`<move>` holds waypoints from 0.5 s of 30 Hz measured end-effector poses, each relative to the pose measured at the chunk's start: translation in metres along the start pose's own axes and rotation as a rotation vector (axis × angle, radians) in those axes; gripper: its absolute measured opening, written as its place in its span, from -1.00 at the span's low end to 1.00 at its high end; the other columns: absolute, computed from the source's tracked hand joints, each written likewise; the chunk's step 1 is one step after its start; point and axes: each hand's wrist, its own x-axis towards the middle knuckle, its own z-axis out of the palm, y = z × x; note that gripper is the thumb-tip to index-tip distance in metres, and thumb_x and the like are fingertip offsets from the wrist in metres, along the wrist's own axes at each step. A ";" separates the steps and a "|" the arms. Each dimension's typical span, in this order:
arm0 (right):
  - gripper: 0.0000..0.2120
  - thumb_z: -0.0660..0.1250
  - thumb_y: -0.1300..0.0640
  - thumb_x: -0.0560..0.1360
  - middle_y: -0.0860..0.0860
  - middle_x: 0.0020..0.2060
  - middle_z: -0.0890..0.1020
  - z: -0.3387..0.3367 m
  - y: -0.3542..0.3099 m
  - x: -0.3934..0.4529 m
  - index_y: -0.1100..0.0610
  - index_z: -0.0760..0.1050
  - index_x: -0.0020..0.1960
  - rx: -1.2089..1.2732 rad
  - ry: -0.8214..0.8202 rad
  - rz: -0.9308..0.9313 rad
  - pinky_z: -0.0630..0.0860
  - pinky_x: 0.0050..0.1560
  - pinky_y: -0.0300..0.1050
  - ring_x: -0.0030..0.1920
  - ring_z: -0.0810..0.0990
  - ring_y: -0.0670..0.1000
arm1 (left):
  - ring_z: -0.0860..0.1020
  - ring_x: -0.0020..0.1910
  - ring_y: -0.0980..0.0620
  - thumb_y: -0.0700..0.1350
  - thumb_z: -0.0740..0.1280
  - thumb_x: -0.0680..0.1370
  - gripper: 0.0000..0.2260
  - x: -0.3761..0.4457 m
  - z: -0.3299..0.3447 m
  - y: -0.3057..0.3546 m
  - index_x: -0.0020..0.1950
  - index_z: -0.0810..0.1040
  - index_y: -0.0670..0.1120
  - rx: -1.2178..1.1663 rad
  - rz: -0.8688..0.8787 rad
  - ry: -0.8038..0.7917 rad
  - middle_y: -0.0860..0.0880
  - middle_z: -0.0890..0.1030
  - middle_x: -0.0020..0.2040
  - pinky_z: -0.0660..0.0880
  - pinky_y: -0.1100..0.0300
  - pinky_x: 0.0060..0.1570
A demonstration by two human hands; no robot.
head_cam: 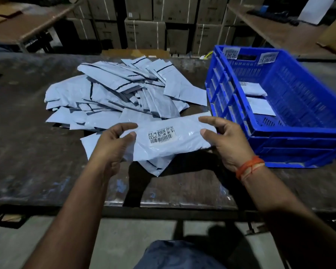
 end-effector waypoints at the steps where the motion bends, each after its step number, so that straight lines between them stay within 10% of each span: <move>1: -0.72 0.41 0.30 0.53 -0.05 0.13 0.67 -0.001 -0.013 0.005 0.07 0.64 0.20 -0.003 -0.004 -0.016 0.53 0.18 -0.22 0.21 0.59 -0.11 | 0.61 -0.22 0.04 -0.26 0.35 0.62 -0.83 0.003 0.000 0.012 0.17 0.65 -0.10 -0.004 0.031 -0.017 -0.05 0.70 -0.08 0.49 0.24 -0.27; 8: -0.81 0.35 0.32 0.56 0.02 -0.12 0.69 -0.025 -0.075 0.033 0.13 0.62 0.13 0.059 0.067 0.017 0.62 -0.29 -0.17 -0.26 0.65 -0.05 | 0.53 -0.26 0.19 -0.21 0.42 0.58 -0.90 0.029 0.029 0.082 -0.04 0.69 -0.02 0.066 0.245 -0.059 0.04 0.64 -0.15 0.42 0.36 -0.37; 15: -0.79 0.38 0.29 0.53 0.06 -0.20 0.62 -0.103 -0.095 0.052 0.13 0.64 0.14 0.015 0.180 0.081 0.59 -0.34 -0.19 -0.35 0.58 -0.06 | 0.54 -0.13 0.09 -0.16 0.45 0.55 -0.94 0.046 0.111 0.114 -0.04 0.72 -0.04 0.126 0.356 -0.121 0.08 0.65 -0.22 0.46 0.20 -0.15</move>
